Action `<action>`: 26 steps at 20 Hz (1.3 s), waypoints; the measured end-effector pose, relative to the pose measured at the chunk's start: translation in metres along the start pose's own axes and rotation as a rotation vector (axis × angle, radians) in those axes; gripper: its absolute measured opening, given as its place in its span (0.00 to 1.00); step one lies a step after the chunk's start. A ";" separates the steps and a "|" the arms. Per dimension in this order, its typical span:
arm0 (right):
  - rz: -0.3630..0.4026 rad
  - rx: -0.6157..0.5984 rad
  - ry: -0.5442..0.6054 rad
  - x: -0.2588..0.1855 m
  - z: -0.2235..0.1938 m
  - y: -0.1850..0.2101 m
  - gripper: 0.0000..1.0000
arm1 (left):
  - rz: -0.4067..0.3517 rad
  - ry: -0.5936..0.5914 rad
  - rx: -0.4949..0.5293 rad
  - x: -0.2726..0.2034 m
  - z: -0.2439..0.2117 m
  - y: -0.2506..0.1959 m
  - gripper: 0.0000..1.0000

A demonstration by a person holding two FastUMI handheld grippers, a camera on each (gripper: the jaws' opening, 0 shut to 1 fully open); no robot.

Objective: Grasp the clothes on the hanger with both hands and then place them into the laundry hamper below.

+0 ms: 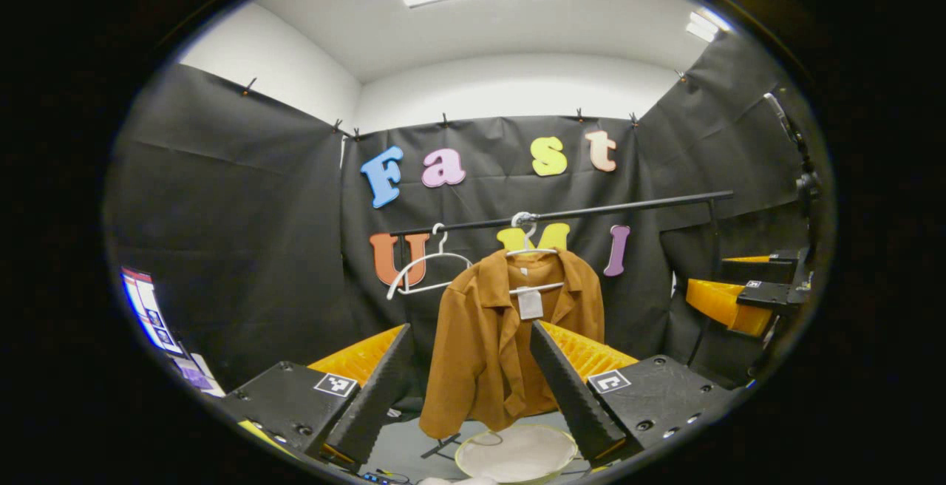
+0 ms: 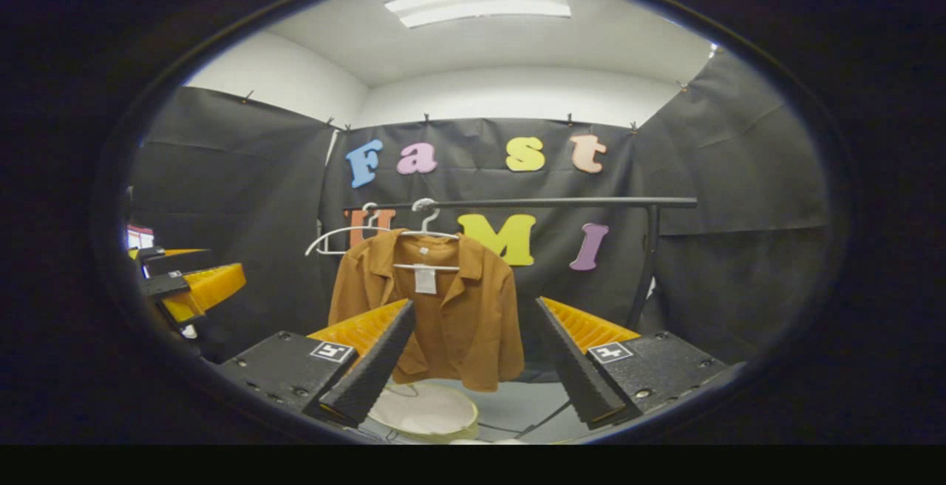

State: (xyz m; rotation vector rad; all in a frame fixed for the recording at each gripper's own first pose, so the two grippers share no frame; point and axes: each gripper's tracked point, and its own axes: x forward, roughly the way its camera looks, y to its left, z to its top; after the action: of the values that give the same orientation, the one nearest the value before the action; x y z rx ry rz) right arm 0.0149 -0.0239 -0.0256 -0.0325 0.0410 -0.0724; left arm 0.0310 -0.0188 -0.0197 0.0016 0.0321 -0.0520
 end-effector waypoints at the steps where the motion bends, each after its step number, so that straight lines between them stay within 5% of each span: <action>1: 0.003 0.002 0.008 0.008 -0.004 -0.002 1.00 | 0.001 0.001 0.005 0.006 -0.003 -0.003 0.99; 11: 0.104 0.050 0.096 0.153 -0.052 -0.012 0.98 | -0.054 -0.031 0.017 0.133 -0.044 -0.066 0.98; 18: 0.204 0.073 0.149 0.264 -0.085 -0.004 0.90 | -0.011 -0.002 -0.012 0.236 -0.074 -0.074 0.98; 26: 0.298 0.089 0.173 0.338 -0.096 0.021 0.87 | 0.027 0.064 -0.060 0.303 -0.106 -0.067 0.99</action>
State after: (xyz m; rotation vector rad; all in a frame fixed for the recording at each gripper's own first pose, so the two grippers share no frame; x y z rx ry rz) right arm 0.3489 -0.0300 -0.1351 0.0694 0.2151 0.2210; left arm 0.3269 -0.1015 -0.1355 -0.0562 0.0976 -0.0243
